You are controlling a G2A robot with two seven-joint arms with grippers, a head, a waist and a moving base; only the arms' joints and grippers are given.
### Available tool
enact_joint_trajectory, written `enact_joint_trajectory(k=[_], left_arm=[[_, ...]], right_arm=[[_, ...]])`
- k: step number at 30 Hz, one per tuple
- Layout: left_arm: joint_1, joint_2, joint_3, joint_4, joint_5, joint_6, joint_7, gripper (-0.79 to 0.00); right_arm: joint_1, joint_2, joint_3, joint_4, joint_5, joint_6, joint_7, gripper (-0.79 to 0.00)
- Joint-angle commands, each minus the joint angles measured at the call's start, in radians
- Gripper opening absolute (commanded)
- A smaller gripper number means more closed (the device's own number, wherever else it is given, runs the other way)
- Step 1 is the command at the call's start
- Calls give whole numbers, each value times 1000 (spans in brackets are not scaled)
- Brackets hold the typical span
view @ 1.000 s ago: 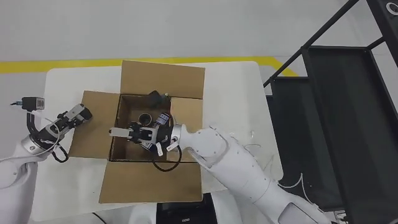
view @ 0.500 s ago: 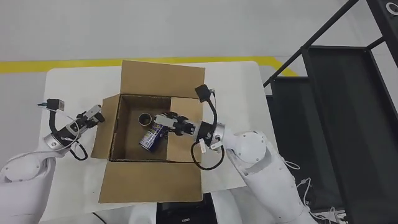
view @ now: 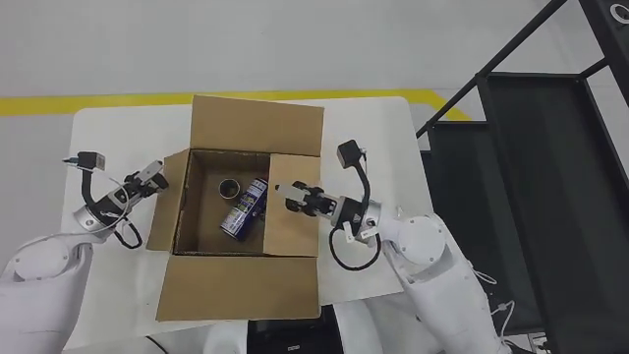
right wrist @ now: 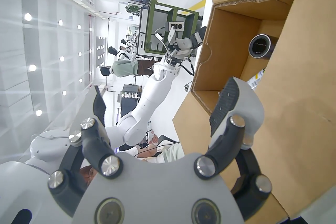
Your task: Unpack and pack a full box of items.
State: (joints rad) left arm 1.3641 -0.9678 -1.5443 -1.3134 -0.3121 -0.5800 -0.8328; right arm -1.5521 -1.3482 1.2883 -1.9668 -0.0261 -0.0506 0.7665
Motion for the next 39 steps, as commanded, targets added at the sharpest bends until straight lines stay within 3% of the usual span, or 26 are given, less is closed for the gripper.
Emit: enact_joint_trajectory(k=[1, 9, 14, 18, 28, 39], left_arm=[[20, 9, -54, -61, 36, 2, 22, 0], [106, 28, -180, -342, 59, 57, -4, 0], [88, 34, -164, -464, 74, 97, -71, 0], [43, 35, -107, -509, 87, 130, -131, 0], [-96, 12, 167, -461, 113, 152, -172, 0], [-231, -44, 462, -264, 172, 124, -95, 0]], right_arm=[[-14, 5, 15, -6, 4, -2, 6, 0], [-59, 21, 57, -7, 31, -8, 17, 0], [-92, 31, 90, -11, 40, -11, 16, 0], [-124, 38, 120, -15, 58, -17, 7, 0], [-185, 55, 194, -16, 105, -47, -16, 0], [-229, 71, 267, -12, 150, -73, -29, 0]])
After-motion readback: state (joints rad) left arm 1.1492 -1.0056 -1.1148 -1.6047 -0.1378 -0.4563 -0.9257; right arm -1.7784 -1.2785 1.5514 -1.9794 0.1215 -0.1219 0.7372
